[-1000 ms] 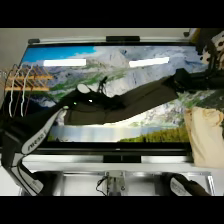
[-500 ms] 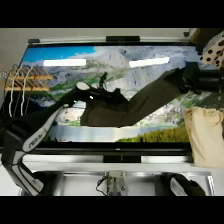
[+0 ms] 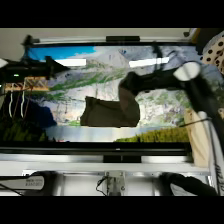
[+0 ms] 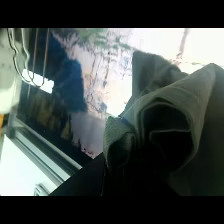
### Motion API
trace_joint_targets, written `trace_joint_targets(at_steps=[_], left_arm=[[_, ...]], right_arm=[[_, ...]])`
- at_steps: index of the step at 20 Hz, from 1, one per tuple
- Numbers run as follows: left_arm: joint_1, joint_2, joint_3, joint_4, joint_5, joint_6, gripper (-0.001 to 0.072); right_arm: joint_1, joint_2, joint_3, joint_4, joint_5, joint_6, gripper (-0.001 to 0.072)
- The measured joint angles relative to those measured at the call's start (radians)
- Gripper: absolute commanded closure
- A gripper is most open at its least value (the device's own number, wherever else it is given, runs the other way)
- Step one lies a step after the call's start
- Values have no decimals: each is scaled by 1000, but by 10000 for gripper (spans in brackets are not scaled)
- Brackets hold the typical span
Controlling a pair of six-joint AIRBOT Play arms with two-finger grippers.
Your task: Fold the shirts.
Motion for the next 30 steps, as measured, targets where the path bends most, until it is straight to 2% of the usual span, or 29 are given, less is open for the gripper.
trace_joint_targets(at_steps=[3,8,9,10,11,15,17,22,24,30], left_arm=[[113,85,0,10,-63,1,674],[169,146,-2,25,-114,10,674],[169,149,-2,27,-118,13,674],[169,151,-2,29,-122,15,674],[169,153,-2,32,-123,18,674],[168,154,-2,35,-127,25,674],[168,155,-2,36,-129,26,673],[168,155,-2,37,-132,31,673],[167,155,-2,37,-132,37,673],[167,155,-2,36,-130,45,674]], right_arm=[[129,-145,14,28,-109,-27,641],[249,-331,100,115,-201,-57,640],[266,-356,113,126,-211,-56,564],[278,-379,122,138,-221,-47,227],[288,-397,128,147,-229,-43,45],[281,-425,140,147,-194,-29,45],[229,-402,143,84,-129,-16,45],[-3,-319,140,-304,192,95,43],[-87,-308,117,-389,298,110,43],[-154,-354,41,-363,303,88,44]])
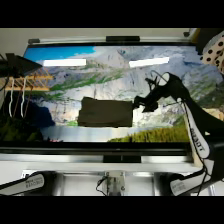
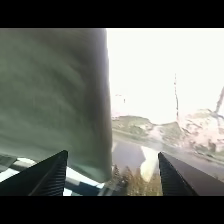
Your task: Fold the shirts.
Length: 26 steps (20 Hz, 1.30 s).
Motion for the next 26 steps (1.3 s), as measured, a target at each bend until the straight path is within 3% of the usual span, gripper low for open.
trace_joint_targets(at_steps=[4,5,8,10,14,17,26], left_arm=[[0,0,0,0,2,2,673],[0,0,0,0,2,2,673],[0,0,0,0,2,2,673],[0,0,0,-1,2,2,673],[0,0,0,-1,2,0,673],[0,0,0,-1,2,-1,673],[-32,0,0,-1,4,-1,673]], right_arm=[[31,-77,-11,85,-53,-36,45],[41,-93,-11,115,-55,-40,74],[62,-140,-13,167,-82,-59,528],[68,-153,-12,204,-98,-107,639],[30,-115,40,290,-115,-240,641],[-60,-29,105,319,-68,-283,641],[-546,310,171,91,89,-191,640]])
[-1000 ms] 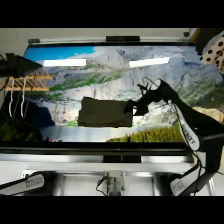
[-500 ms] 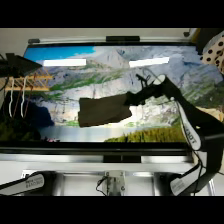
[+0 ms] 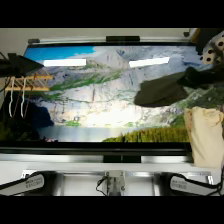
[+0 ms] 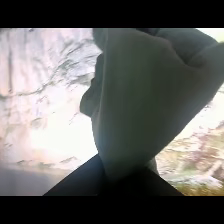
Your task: Fold the shirts.
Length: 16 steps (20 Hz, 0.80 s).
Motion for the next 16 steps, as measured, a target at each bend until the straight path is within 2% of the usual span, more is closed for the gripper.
trace_joint_targets(at_steps=[7,12,16], left_arm=[[-60,0,0,0,7,1,673],[-72,0,0,0,9,3,673],[-74,0,0,0,8,4,673]], right_arm=[[-331,117,4,-99,56,56,640],[-446,145,4,-131,76,92,640],[-513,168,4,-237,113,126,640]])
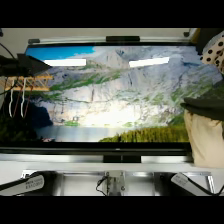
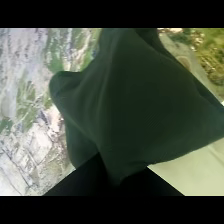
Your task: Fold the shirts.
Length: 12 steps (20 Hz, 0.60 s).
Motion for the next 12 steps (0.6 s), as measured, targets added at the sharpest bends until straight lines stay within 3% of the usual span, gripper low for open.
trace_joint_targets(at_steps=[8,12], left_arm=[[0,0,0,0,0,8,673],[0,0,0,0,0,10,673]], right_arm=[[-80,10,-98,-217,212,11,640],[-87,23,-230,-304,253,26,640]])
